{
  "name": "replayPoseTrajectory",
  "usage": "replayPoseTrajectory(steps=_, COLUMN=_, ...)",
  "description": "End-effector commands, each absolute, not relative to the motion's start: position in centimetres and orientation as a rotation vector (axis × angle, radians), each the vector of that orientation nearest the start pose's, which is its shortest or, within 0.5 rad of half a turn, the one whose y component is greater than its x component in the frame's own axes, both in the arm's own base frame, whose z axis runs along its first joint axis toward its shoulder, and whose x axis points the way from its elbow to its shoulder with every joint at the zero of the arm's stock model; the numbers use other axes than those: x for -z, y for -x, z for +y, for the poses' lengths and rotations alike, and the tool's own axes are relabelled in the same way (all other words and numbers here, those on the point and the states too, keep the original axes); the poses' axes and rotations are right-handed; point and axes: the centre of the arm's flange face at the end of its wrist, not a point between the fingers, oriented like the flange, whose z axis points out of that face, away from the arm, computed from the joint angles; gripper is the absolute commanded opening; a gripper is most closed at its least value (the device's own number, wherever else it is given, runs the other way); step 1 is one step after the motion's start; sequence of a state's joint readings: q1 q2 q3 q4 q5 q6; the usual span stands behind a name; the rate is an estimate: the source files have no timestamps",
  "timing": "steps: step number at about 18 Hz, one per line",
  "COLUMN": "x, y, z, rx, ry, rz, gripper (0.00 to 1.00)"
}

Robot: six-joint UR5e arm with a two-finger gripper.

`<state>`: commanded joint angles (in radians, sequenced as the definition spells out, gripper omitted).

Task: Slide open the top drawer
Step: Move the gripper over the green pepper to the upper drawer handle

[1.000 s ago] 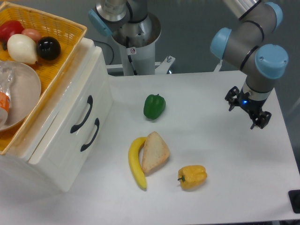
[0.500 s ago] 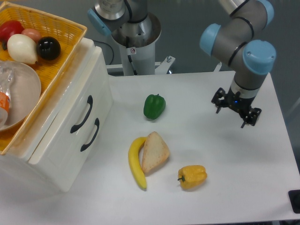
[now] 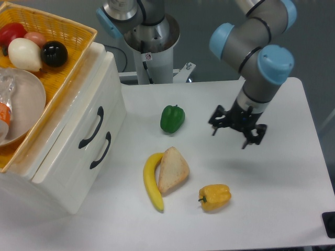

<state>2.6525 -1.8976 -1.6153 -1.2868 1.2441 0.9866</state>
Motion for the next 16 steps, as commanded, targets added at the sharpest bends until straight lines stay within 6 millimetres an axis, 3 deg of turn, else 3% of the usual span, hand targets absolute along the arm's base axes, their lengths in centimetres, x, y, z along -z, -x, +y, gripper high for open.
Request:
replayPoseTrajectory(steps=4, x=-33.4, y=41.4, z=45.3, rx=0.38, ry=2.885, rz=-0.137, gripper=1.0)
replayPoseTrajectory(steps=9, x=-35.8, y=39.0, z=45.7, rx=0.495, ry=2.821, rz=-0.174, gripper=1.0)
replayPoseTrajectory(steps=12, x=-37.0, y=36.5, z=46.2, rx=0.589, ry=2.822, rz=-0.161, gripper=1.0)
replayPoseTrajectory(steps=16, x=-36.8, y=33.6, z=47.5, rx=0.664, ry=2.855, rz=-0.145, gripper=1.0)
